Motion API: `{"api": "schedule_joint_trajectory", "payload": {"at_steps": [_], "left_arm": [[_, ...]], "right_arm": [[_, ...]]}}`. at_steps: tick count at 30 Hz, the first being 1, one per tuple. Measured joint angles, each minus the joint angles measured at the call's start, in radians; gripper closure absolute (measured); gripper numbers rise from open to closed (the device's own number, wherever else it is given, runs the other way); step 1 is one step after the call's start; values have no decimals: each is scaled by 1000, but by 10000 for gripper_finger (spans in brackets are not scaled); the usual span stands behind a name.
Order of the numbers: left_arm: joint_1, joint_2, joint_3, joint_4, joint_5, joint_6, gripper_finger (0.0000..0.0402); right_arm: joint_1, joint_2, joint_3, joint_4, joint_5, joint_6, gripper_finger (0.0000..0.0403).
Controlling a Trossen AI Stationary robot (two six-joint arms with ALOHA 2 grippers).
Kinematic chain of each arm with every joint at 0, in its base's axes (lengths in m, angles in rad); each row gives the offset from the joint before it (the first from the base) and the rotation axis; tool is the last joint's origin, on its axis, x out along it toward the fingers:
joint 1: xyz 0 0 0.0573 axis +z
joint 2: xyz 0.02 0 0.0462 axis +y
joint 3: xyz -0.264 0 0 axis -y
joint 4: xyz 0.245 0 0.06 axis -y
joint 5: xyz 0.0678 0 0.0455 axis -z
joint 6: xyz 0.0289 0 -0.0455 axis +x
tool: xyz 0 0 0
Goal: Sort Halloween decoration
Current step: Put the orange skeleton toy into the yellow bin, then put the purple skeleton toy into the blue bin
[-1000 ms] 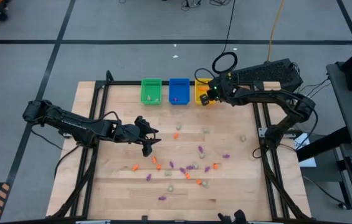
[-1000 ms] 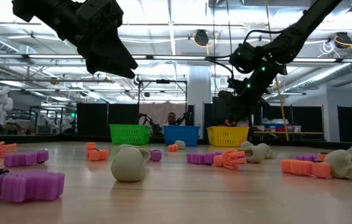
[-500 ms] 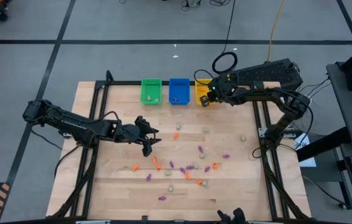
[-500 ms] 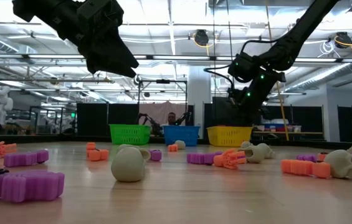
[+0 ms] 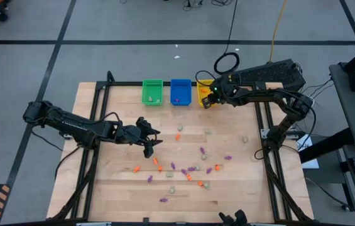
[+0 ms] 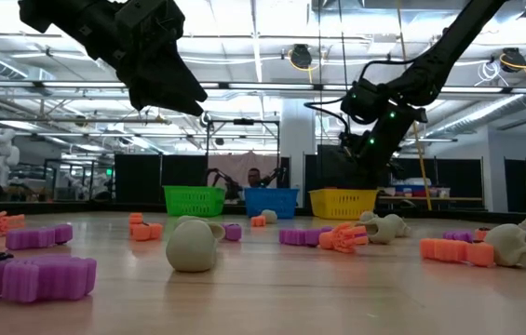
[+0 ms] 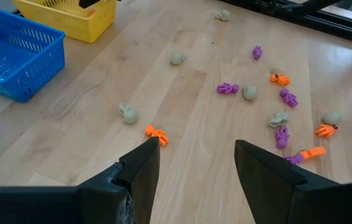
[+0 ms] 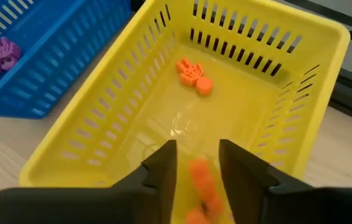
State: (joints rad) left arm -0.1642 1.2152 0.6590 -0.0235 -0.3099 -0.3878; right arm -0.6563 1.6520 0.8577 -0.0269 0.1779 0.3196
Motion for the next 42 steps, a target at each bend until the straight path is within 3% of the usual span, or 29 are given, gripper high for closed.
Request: {"api": "schedule_joint_trajectory", "payload": {"at_steps": [6, 13, 18, 23, 29, 33, 36, 42], "left_arm": [[0, 0, 0, 0, 0, 0, 197], [-1, 0, 0, 0, 0, -6, 197], [-22, 0, 0, -1, -1, -26, 197], [-86, 0, 0, 0, 0, -5, 197], [-188, 74, 0, 95, 20, 80, 197], [-226, 163, 0, 180, -3, 162, 197], [-229, 224, 0, 246, -49, 179, 197], [-225, 318, 28, 295, -13, 236, 197]], "right_arm": [[4, -56, 0, -8, 0, -31, 241], [89, -312, 1, -23, 0, -64, 223], [270, -490, 1, -148, 1, -70, 223], [530, -585, -86, -145, 5, -22, 222], [812, -592, -303, 202, 56, -3, 222], [928, -557, -416, 462, 90, -32, 222], [986, -521, -450, 552, 111, -42, 222], [1061, -407, -458, 628, 167, -44, 222]]}}
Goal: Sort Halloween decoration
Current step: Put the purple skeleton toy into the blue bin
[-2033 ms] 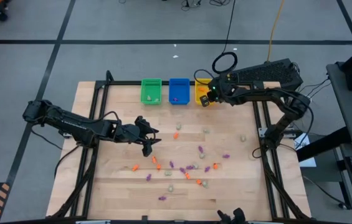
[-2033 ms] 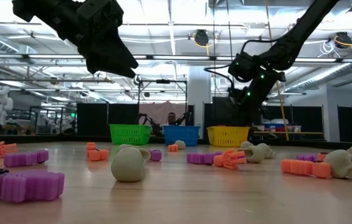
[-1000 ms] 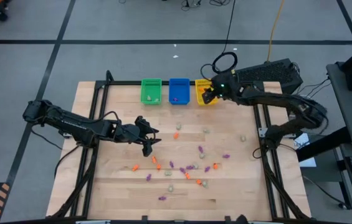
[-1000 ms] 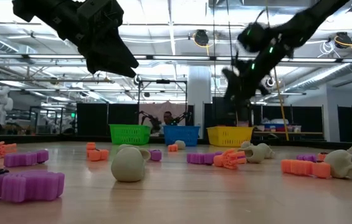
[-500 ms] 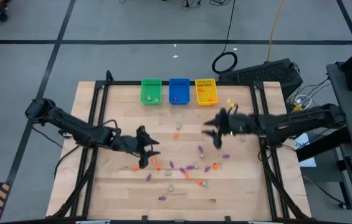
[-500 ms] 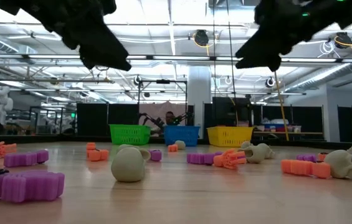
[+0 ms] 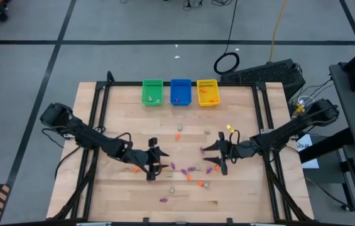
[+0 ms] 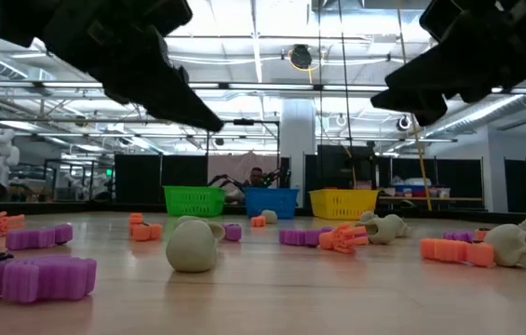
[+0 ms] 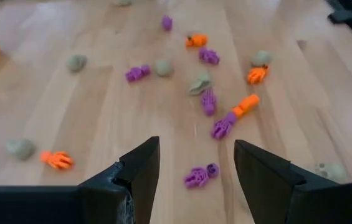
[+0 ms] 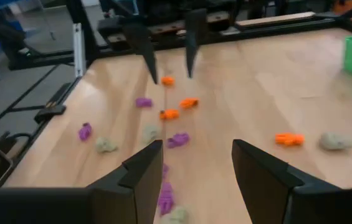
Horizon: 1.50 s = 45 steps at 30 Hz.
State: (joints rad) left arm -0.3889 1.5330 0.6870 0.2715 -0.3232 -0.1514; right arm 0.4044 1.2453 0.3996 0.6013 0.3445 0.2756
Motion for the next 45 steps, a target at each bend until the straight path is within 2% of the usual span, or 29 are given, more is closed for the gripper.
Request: {"api": "schedule_joint_trajectory", "payload": {"at_steps": [5, 12, 18, 24, 28, 34, 36, 45], "left_arm": [[-8, 65, 17, 1, 7, -27, 197], [-12, 113, 68, -3, 107, 108, 197], [-2, 161, 110, -6, 106, 108, 197], [18, 198, 146, -82, 132, 192, 197], [69, 198, 165, -98, 229, 234, 197], [170, 198, 169, -134, 461, 319, 197], [195, 198, 169, -156, 510, 347, 197], [219, 204, 169, -155, 533, 454, 197]], "right_arm": [[15, 80, 0, 116, 9, -7, 222], [17, 141, 2, 154, -1, 0, 222], [17, 152, 2, 197, -1, -31, 222], [17, 152, 2, 196, -1, -34, 222], [17, 152, 2, 195, -1, -34, 222], [17, 152, 2, 192, -1, -48, 222], [17, 152, 2, 192, -1, -53, 222], [17, 152, 2, 191, -1, -53, 222]]}}
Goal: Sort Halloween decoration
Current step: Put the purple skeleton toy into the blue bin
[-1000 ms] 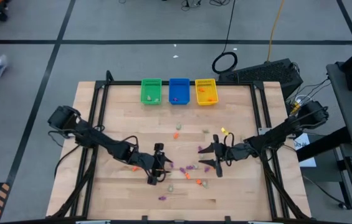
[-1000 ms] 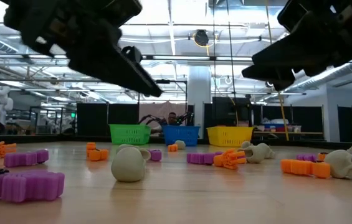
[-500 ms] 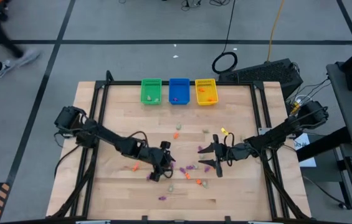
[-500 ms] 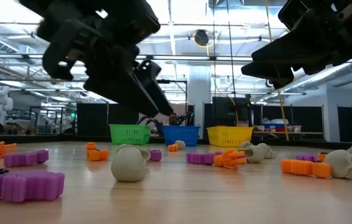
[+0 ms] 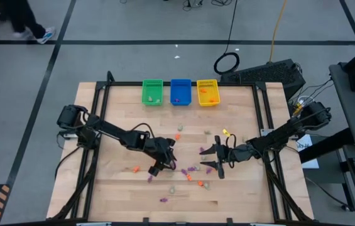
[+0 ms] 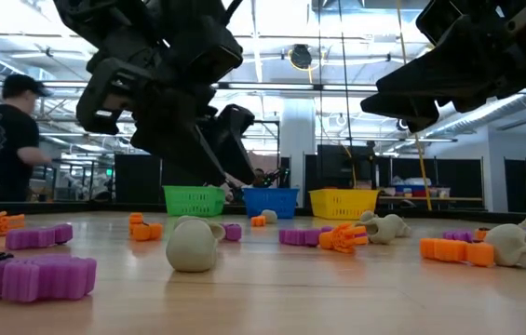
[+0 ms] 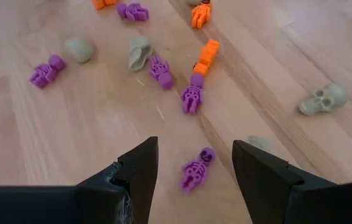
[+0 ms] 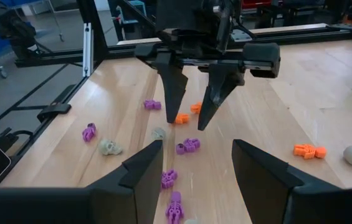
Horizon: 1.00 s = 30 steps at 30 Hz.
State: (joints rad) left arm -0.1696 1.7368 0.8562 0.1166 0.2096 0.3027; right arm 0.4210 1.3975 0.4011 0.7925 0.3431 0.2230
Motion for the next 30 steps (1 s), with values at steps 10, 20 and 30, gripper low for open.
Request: {"api": "schedule_joint_trajectory", "payload": {"at_steps": [10, 20, 30], "left_arm": [[-1, 88, -1, 73, -37, 45, 197], [-1, 108, -1, 46, -6, 51, 197], [-1, 108, -1, 25, -3, 46, 244]], "right_arm": [[0, 0, 0, -2, 0, 0, 222], [0, 0, 0, -4, -1, 0, 222], [0, 0, 0, -4, -1, 0, 222]]}}
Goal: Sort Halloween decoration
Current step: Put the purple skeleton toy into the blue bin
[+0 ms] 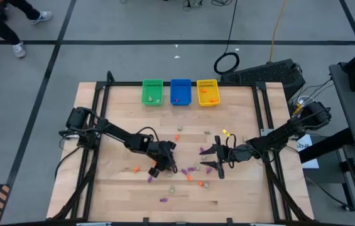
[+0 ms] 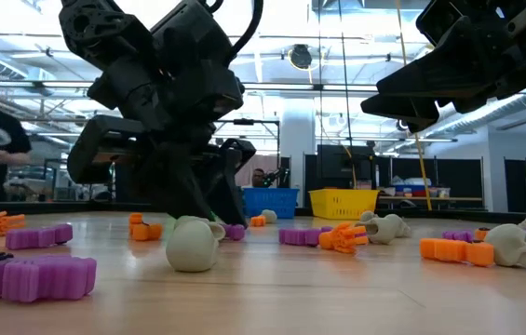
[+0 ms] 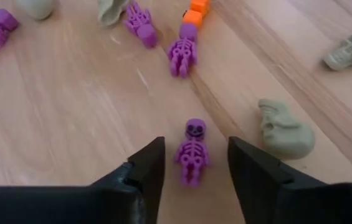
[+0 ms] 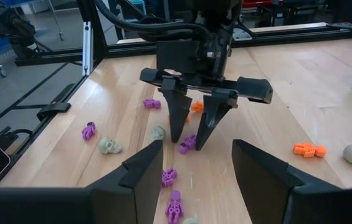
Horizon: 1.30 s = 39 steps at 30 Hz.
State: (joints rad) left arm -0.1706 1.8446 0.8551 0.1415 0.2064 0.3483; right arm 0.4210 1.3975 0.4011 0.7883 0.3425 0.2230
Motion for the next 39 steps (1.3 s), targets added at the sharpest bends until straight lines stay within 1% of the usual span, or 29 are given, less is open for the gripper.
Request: {"api": "schedule_joint_trajectory", "payload": {"at_steps": [6, 11, 15, 22, 24, 29, 37, 39], "left_arm": [[0, 0, 0, -1, -1, -3, 303], [0, 0, 0, -1, -2, -3, 333], [0, -1, 0, -1, -5, -4, 343], [-5, -6, 0, 4, -7, -29, 343], [-10, -10, 2, 7, -22, -29, 343], [-23, -51, 16, 6, -90, -29, 343], [-41, -180, 17, 1, -321, 5, 343], [-44, -214, 17, 2, -358, 7, 343]], "right_arm": [[0, 0, 0, 0, 0, 0, 222], [0, 0, 0, 0, 0, 0, 222], [0, 0, 0, 0, 0, 0, 222], [0, 0, 0, -8, 0, 0, 222], [0, 0, 0, -8, 0, 0, 222], [0, -1, 0, -10, 0, 0, 222], [0, -1, 0, -14, 0, 0, 222], [0, -1, 0, -14, 0, 0, 222]]}}
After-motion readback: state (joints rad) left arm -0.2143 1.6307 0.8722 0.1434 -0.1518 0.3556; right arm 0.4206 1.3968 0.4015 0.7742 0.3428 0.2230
